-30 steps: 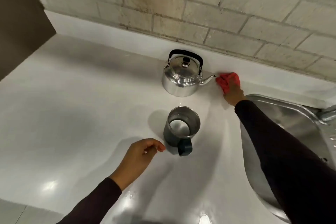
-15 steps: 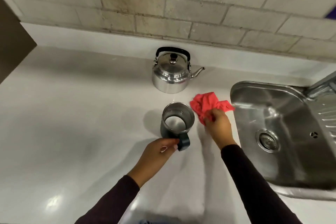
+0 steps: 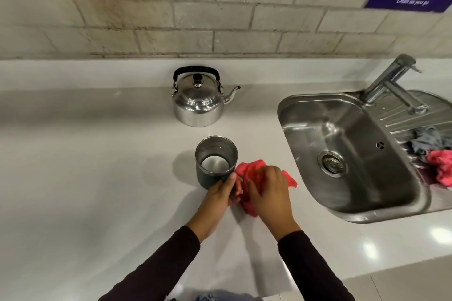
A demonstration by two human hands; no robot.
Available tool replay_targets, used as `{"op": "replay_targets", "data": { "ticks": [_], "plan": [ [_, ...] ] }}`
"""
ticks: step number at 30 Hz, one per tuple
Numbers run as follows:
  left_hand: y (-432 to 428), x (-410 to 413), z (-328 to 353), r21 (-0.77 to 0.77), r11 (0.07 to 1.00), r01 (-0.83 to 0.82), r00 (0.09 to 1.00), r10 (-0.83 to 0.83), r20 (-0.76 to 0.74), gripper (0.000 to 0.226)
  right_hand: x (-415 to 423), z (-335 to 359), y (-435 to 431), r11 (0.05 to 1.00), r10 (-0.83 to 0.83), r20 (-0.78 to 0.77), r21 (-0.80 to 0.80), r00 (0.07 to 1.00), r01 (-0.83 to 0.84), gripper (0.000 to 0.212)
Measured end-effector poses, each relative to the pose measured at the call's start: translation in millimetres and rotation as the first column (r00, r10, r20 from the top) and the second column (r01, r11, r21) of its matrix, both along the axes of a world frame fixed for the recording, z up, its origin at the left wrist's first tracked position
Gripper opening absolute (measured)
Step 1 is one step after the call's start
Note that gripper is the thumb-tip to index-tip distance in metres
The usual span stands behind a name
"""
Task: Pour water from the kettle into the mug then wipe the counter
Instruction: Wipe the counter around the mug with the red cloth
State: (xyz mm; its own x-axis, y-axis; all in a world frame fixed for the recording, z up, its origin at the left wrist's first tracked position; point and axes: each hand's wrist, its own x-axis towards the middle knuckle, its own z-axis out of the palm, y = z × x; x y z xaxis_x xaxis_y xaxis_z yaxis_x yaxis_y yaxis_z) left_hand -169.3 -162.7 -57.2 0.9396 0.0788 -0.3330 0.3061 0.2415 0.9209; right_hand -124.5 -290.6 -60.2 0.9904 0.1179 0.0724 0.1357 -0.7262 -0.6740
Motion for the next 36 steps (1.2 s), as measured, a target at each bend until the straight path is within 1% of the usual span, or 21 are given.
{"op": "replay_targets", "data": {
  "ticks": [2, 3, 5, 7, 8, 11, 14, 16, 17, 19, 21, 22, 24, 25, 27, 28, 29, 31, 32, 34, 36],
  "plan": [
    [-6, 1, 0, 0.035, 0.998, -0.055, 0.998, 0.055, 0.017, 0.047, 3, -6, 16, 0.999, -0.036, -0.065, 0.03, 0.997, 0.038, 0.044],
    [-8, 0, -1, 0.065, 0.994, -0.082, 0.996, 0.08, 0.026, 0.048, 3, -10, 24, 0.998, -0.055, -0.129, -0.004, 0.99, 0.055, 0.055],
    [-7, -1, -2, 0.133, 0.985, -0.108, 0.994, 0.104, 0.034, 0.051, 0, -21, 35, 0.986, -0.09, -0.206, -0.156, 0.974, 0.058, 0.066],
    [-1, -2, -2, 0.173, 0.981, -0.087, 0.996, 0.084, 0.025, 0.054, -4, -34, 37, 0.951, -0.091, -0.158, -0.308, 0.983, 0.038, 0.068],
    [4, -3, -2, 0.184, 0.981, -0.067, 0.998, 0.065, 0.016, 0.055, -5, -38, 36, 0.935, -0.088, -0.13, -0.352, 0.988, 0.037, 0.068],
    [16, -8, 1, 0.208, 0.978, -0.029, 0.999, 0.033, -0.018, 0.054, -1, -44, 33, 0.925, -0.094, -0.12, -0.377, 0.988, 0.042, 0.065],
    [30, -15, 8, 0.306, 0.952, 0.009, 1.0, -0.002, -0.022, 0.052, 13, -49, 30, 0.929, -0.038, -0.124, -0.37, 0.991, -0.011, 0.057],
    [42, -18, 18, 0.318, 0.948, 0.025, 1.0, -0.019, -0.021, 0.053, 28, -50, 28, 0.951, 0.001, -0.087, -0.309, 0.996, -0.028, 0.054],
    [47, -18, 23, 0.307, 0.951, 0.036, 0.999, -0.032, -0.019, 0.053, 36, -49, 27, 0.969, 0.008, -0.072, -0.245, 0.997, -0.026, 0.052],
    [59, -22, 34, 0.292, 0.956, 0.035, 0.999, -0.033, -0.012, 0.053, 52, -43, 32, 0.998, 0.044, -0.081, -0.035, 0.996, -0.047, 0.047],
    [69, -26, 42, 0.274, 0.962, 0.006, 1.0, -0.006, -0.002, 0.053, 64, -36, 42, 0.979, 0.099, -0.139, 0.193, 0.985, -0.071, 0.042],
    [73, -29, 46, 0.267, 0.964, -0.012, 1.0, 0.012, 0.001, 0.053, 67, -34, 48, 0.958, 0.138, -0.171, 0.273, 0.976, -0.087, 0.041],
    [81, -33, 52, 0.269, 0.962, -0.043, 0.999, 0.044, 0.004, 0.053, 68, -34, 61, 0.934, 0.22, -0.199, 0.325, 0.955, -0.148, 0.039],
    [85, -35, 55, 0.277, 0.959, -0.061, 0.998, 0.062, 0.006, 0.053, 66, -35, 68, 0.929, 0.264, -0.194, 0.315, 0.945, -0.195, 0.039],
    [92, -38, 59, 0.28, 0.955, -0.093, 0.995, 0.095, 0.006, 0.053, 55, -39, 78, 0.924, 0.346, -0.154, 0.227, 0.925, -0.308, 0.039],
    [94, -39, 60, 0.275, 0.955, -0.113, 0.993, 0.116, 0.004, 0.053, 48, -43, 81, 0.918, 0.386, -0.125, 0.145, 0.914, -0.368, 0.04],
    [97, -40, 61, 0.269, 0.954, -0.13, 0.991, 0.134, 0.002, 0.053, 38, -48, 83, 0.903, 0.43, -0.087, 0.026, 0.898, -0.43, 0.042],
    [100, -42, 63, 0.265, 0.953, -0.146, 0.988, 0.152, -0.002, 0.053, 12, -58, 82, 0.823, 0.529, -0.001, -0.24, 0.848, -0.514, 0.046],
    [101, -43, 63, 0.263, 0.953, -0.15, 0.988, 0.157, -0.005, 0.053, -1, -61, 80, 0.789, 0.563, 0.026, -0.313, 0.826, -0.528, 0.047],
    [103, -46, 64, 0.247, 0.955, -0.163, 0.985, 0.172, -0.013, 0.053, -15, -66, 71, 0.782, 0.573, 0.05, -0.333, 0.818, -0.527, 0.047],
    [105, -48, 66, 0.245, 0.954, -0.171, 0.983, 0.181, -0.021, 0.052, -10, -66, 63, 0.811, 0.541, 0.055, -0.3, 0.839, -0.503, 0.048]
  ]
}}
